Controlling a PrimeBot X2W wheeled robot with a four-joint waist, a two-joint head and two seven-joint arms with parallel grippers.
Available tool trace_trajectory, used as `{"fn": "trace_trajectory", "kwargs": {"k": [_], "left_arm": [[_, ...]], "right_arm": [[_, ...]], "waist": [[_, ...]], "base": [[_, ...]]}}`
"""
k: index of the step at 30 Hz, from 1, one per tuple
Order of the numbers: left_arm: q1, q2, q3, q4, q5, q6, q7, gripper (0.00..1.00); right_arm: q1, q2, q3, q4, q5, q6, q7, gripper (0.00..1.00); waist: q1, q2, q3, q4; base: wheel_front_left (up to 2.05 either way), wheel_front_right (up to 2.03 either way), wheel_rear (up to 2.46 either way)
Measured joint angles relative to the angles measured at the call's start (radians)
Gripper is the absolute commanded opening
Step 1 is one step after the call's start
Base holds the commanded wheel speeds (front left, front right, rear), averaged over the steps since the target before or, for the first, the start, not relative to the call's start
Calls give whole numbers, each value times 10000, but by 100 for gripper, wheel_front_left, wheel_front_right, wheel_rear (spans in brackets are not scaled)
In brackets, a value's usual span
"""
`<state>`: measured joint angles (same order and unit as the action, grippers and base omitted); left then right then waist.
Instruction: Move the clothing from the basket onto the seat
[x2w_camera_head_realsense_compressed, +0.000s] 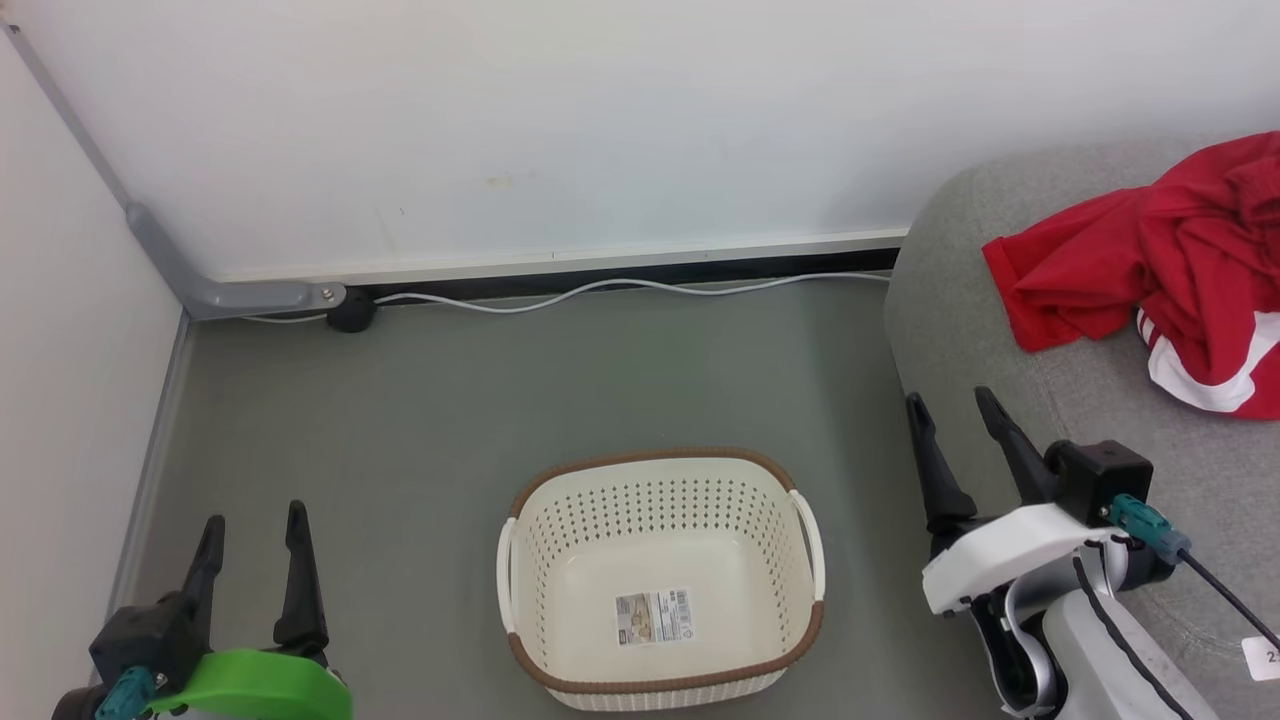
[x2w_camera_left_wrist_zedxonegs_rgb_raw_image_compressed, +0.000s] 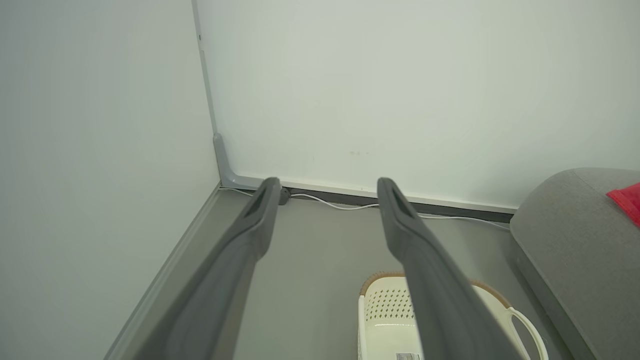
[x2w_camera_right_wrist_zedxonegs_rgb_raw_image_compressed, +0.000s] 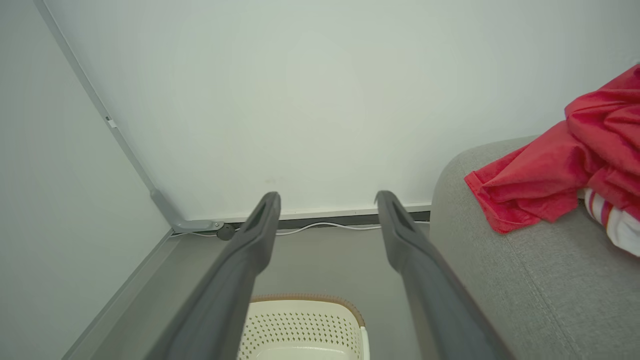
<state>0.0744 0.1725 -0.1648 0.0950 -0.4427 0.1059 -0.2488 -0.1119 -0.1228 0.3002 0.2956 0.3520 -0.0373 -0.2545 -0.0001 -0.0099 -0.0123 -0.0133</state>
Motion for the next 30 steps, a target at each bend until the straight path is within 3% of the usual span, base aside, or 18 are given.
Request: {"fn": "trace_trajectory", "kwargs": {"k": [27,28,30], "left_arm": [[446,13,370,-487,502,15,-4,100],[454,15,387,-502,514,17,-4,0],[487,-88,326,-282,483,13,15,0]], "right_arm": [[591,8,13,-596,-17,-190,0,100],[592,8,12,-608,-19,-190,0,0],[666,40,38,-420,-8,-184,2,0]], "waist": [[0,0,52,105],[0,0,56,102],[0,0,57,102]], "base": [[0,0,0],[0,0,0],[0,0,0]]}}
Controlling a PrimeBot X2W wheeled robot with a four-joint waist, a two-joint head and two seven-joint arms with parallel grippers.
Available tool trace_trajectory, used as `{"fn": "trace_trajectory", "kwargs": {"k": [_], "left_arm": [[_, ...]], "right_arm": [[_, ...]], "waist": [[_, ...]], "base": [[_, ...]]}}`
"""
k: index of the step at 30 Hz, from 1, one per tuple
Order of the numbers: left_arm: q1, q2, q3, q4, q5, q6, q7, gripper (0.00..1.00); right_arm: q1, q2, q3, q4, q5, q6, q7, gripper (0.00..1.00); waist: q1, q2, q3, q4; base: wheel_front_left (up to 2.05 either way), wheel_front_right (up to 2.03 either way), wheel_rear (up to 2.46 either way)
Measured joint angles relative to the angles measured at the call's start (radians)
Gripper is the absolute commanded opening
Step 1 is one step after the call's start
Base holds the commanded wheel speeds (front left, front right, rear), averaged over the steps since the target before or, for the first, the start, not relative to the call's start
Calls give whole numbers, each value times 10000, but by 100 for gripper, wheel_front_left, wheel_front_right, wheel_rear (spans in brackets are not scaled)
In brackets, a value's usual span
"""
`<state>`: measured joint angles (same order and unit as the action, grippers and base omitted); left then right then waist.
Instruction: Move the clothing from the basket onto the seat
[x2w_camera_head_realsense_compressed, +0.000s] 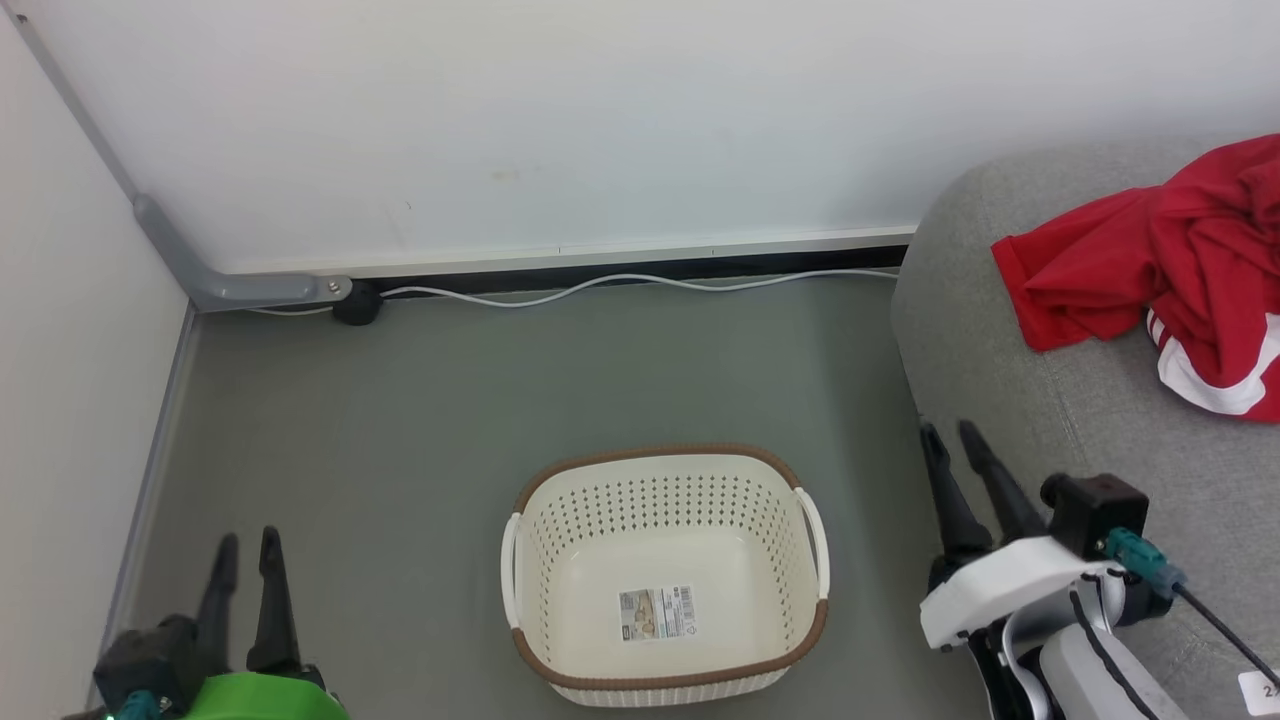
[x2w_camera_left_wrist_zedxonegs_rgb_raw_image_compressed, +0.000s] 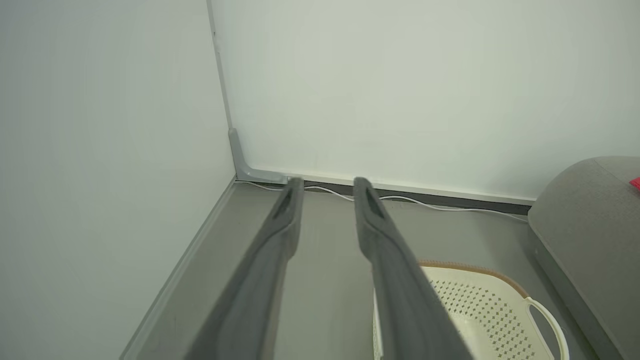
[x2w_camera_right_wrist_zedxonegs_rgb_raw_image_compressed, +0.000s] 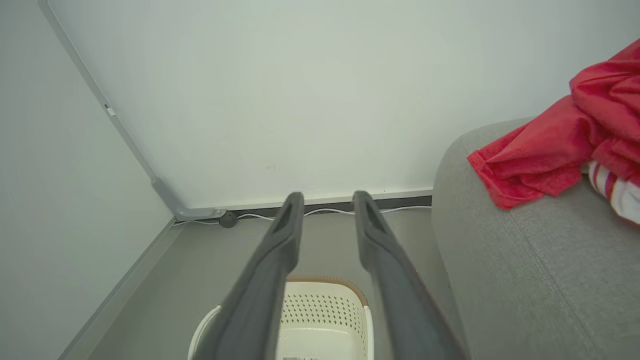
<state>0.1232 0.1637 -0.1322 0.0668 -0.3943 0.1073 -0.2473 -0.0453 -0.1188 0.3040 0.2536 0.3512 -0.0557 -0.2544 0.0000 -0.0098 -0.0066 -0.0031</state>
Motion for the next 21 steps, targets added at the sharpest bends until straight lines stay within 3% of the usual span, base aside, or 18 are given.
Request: {"fn": "trace_trajectory", "kwargs": {"k": [10,21], "left_arm": [[118,-282,-90,428,-466,-61,98,0],[105,-403,96,510,-2094,-301,499,0]], "right_arm": [[446,102,-100,332,472,59,92,0],[445,199,-531,270,2155,267,470,0]], "waist": [[0,0,7,1],[0,0,20,4]], "base": [[0,0,0],[0,0,0]]}}
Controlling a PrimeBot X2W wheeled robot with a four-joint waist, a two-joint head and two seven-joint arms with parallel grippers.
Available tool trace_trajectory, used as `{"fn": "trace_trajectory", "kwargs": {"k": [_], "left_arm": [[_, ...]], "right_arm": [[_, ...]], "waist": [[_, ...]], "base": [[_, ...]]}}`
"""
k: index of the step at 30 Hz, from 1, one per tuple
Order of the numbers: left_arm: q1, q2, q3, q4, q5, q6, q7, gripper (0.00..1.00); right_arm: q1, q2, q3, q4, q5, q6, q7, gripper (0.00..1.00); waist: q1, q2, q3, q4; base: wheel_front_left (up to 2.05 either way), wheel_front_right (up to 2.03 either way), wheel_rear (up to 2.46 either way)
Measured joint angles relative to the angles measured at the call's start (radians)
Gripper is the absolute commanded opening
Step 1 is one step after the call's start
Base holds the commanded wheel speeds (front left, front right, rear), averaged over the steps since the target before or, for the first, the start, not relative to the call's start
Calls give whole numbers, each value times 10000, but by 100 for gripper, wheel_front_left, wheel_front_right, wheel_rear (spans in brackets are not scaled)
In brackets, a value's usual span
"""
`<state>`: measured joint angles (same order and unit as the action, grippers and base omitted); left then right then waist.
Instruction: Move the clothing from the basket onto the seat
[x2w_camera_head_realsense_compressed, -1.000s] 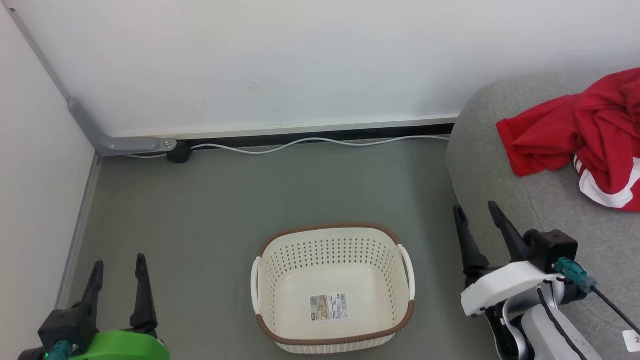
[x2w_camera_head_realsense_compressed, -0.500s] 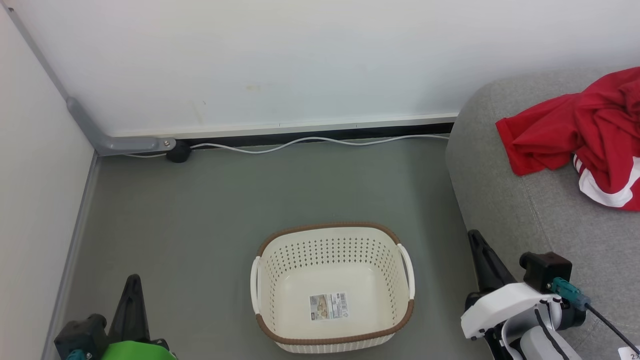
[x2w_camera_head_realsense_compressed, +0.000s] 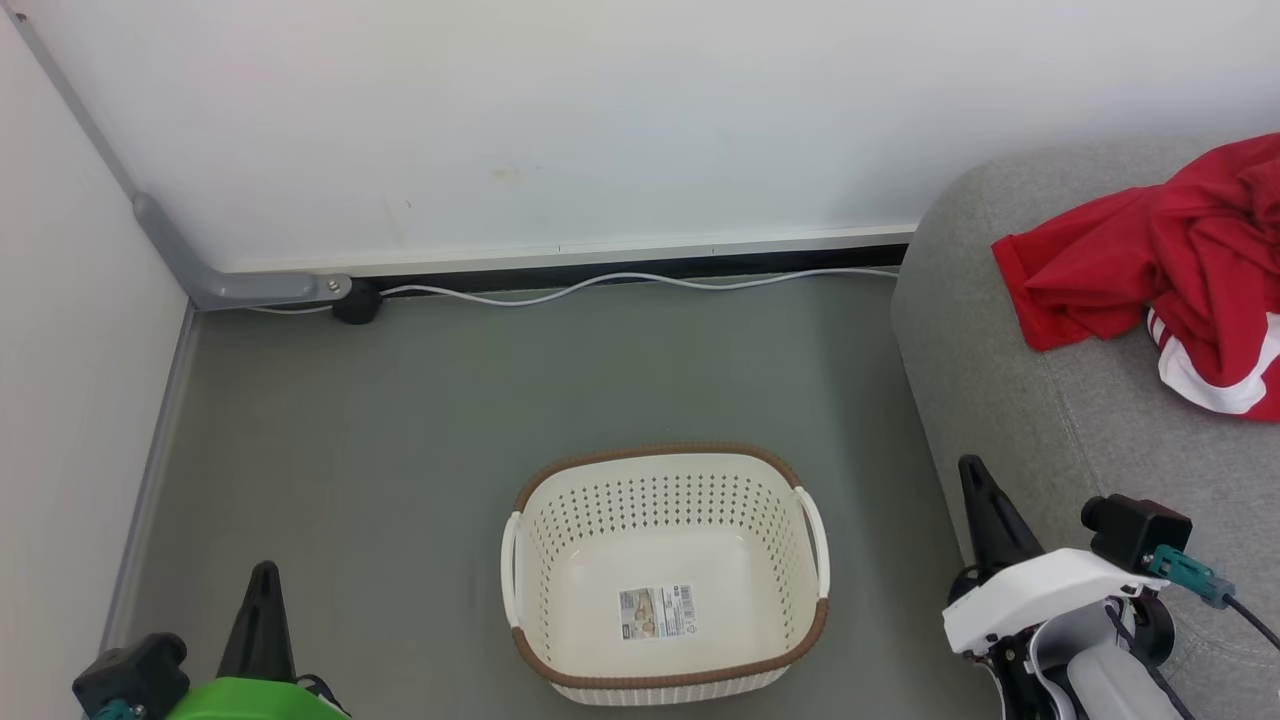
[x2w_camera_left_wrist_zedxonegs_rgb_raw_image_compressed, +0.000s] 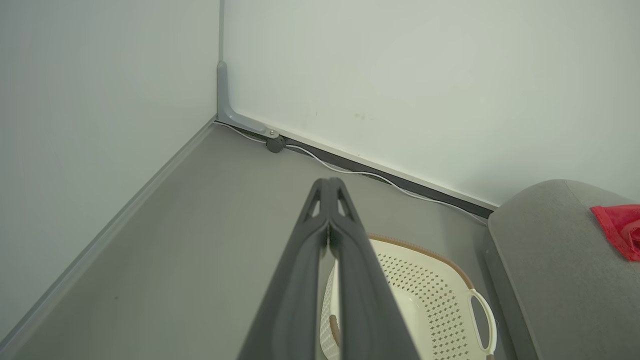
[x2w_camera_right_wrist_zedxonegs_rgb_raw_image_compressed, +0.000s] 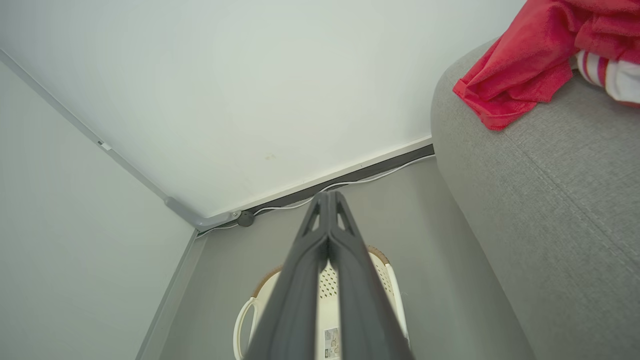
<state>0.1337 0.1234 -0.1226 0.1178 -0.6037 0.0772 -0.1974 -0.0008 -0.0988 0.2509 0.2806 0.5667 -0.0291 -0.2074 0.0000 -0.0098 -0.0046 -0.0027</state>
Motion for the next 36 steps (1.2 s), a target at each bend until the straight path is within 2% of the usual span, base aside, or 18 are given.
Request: {"fn": "trace_trajectory", "kwargs": {"k": [36], "left_arm": [[-596,-245,732,579,-4025,-792,1225,0]], "right_arm": [[-116,127,-1461,-35,4289,571,1241,0]], "waist": [[0,0,33,11]], "base": [[0,0,0]]}}
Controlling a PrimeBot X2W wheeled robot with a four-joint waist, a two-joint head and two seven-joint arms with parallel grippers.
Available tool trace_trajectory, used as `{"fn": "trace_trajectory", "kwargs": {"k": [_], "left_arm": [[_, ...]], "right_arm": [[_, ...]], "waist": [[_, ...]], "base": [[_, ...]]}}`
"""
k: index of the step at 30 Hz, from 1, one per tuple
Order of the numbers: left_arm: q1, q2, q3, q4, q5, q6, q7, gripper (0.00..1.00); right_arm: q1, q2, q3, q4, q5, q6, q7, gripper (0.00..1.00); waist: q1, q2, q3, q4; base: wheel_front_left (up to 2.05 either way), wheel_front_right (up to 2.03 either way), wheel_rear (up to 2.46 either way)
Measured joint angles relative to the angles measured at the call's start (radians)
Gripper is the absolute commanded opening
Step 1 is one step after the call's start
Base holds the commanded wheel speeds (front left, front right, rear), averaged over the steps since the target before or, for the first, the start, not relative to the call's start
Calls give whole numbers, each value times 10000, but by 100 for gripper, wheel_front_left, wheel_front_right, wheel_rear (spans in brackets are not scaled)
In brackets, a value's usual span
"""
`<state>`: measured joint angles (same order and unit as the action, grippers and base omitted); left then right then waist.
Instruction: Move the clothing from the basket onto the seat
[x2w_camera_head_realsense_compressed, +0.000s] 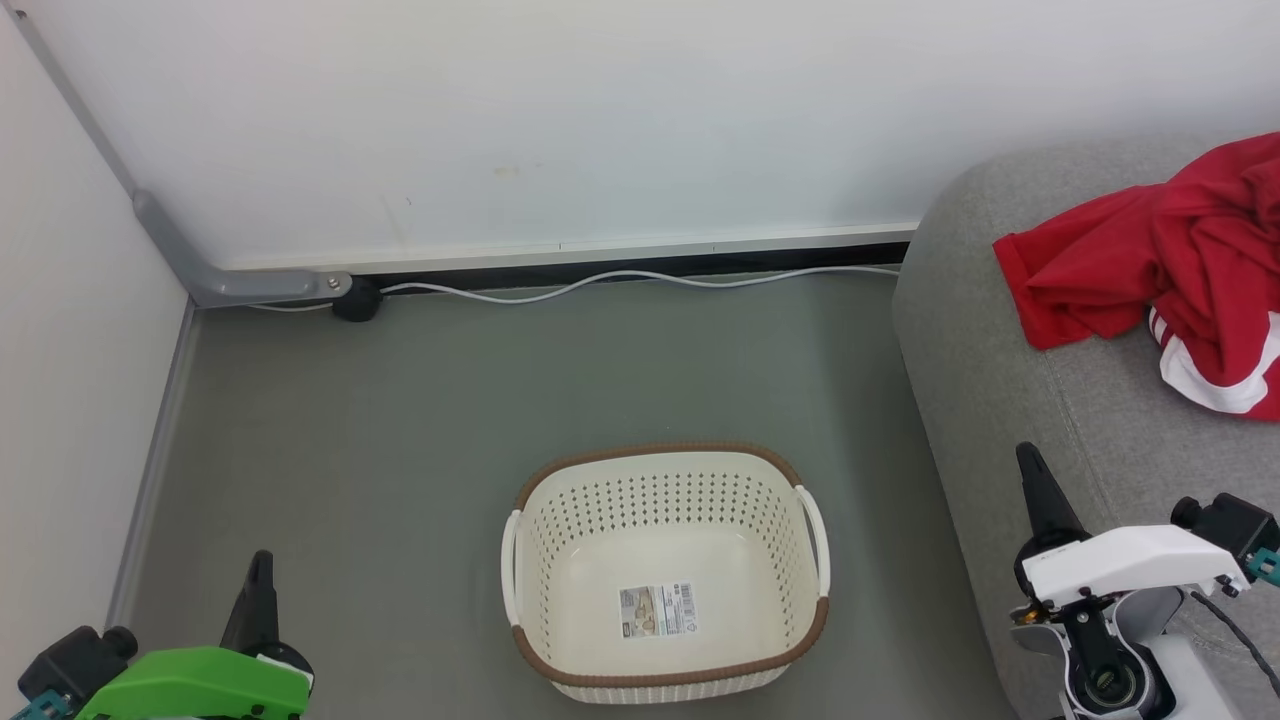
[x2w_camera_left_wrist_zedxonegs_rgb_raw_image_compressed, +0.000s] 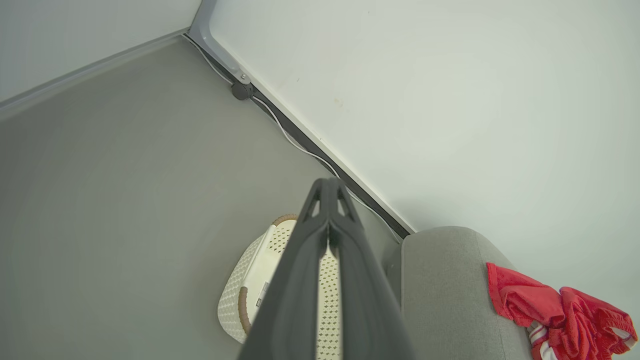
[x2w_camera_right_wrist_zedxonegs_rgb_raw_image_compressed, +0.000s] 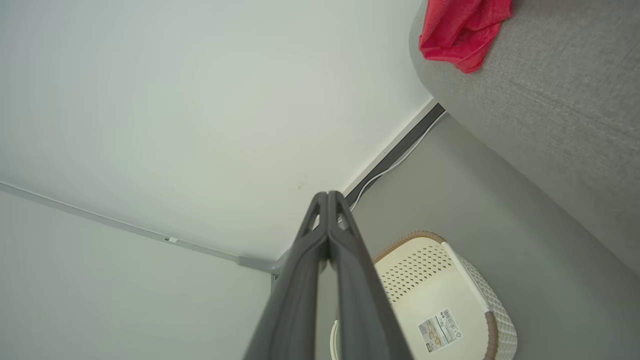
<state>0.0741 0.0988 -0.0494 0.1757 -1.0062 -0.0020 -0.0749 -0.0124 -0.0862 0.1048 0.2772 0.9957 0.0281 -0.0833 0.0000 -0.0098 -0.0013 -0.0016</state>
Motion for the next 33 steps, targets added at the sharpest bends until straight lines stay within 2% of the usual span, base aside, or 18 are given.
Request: {"fn": "trace_trajectory", "kwargs": {"k": [33], "left_arm": [[-811,-297,686,658,-4144,-784,1112,0]], "right_arm": [[-279,199,-1386,23,4207,598,1124,0]], "waist": [[0,0,26,10]], "base": [[0,0,0]]}}
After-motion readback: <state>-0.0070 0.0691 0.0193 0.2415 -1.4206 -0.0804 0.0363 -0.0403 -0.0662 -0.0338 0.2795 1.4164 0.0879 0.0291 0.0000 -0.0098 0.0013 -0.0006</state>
